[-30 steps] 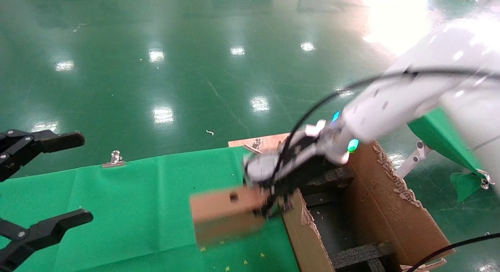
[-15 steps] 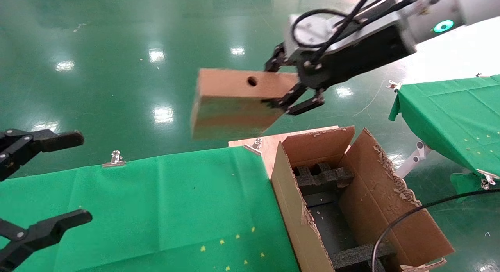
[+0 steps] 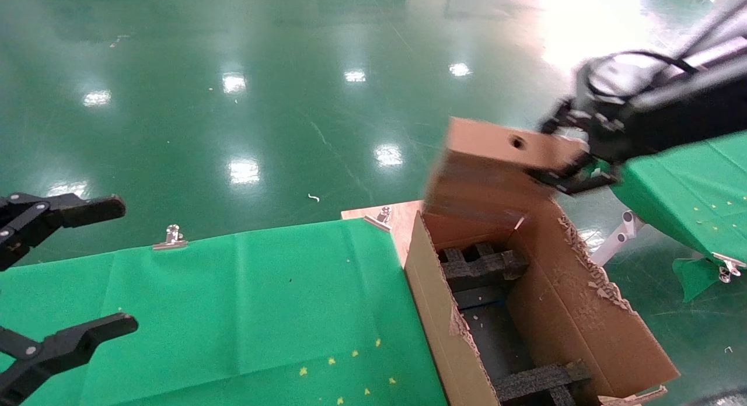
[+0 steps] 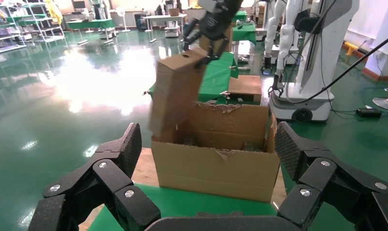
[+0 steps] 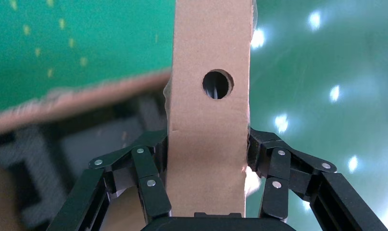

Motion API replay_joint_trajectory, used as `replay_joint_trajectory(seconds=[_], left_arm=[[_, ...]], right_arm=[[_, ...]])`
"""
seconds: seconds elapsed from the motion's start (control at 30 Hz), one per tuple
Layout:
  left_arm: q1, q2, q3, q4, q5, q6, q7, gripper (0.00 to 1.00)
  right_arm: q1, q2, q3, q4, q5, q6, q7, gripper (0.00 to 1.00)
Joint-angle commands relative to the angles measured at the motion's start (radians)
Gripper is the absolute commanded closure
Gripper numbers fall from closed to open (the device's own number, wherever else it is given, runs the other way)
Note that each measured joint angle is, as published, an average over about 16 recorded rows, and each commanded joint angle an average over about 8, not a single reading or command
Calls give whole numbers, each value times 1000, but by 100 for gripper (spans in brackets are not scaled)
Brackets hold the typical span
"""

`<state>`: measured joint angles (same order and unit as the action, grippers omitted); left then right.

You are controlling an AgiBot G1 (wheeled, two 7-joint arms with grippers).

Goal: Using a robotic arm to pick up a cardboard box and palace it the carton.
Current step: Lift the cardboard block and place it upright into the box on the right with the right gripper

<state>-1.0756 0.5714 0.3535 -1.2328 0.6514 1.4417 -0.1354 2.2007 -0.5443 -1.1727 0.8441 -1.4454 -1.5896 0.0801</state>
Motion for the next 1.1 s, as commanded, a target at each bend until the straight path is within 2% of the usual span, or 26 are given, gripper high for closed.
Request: replay_joint_trajectory(seconds=[0.03, 0.17, 0.33, 0.63, 0.73, 0.9, 1.1], left_arm=[[0, 0, 0, 0, 0, 0, 0, 0], [0, 0, 0, 0, 0, 0, 0, 0], [0, 0, 0, 0, 0, 0, 0, 0], [0, 0, 0, 0, -1, 0, 0, 0], [0, 0, 0, 0, -1, 0, 0, 0], [0, 0, 0, 0, -1, 0, 0, 0], [0, 0, 0, 0, -1, 0, 0, 0]], right_arm=[[11, 50, -28, 24, -10, -1, 21, 100], [17, 135, -81, 89, -3, 1, 73, 100], [18, 200, -128, 143, 0, 5, 126, 100], [12, 213, -150, 159, -9, 19, 149, 100], [-6, 213, -159, 158, -8, 46, 192, 100], [-63, 232, -180, 182, -7, 137, 370, 100], [-145, 295, -213, 292, -32, 282, 685, 100]])
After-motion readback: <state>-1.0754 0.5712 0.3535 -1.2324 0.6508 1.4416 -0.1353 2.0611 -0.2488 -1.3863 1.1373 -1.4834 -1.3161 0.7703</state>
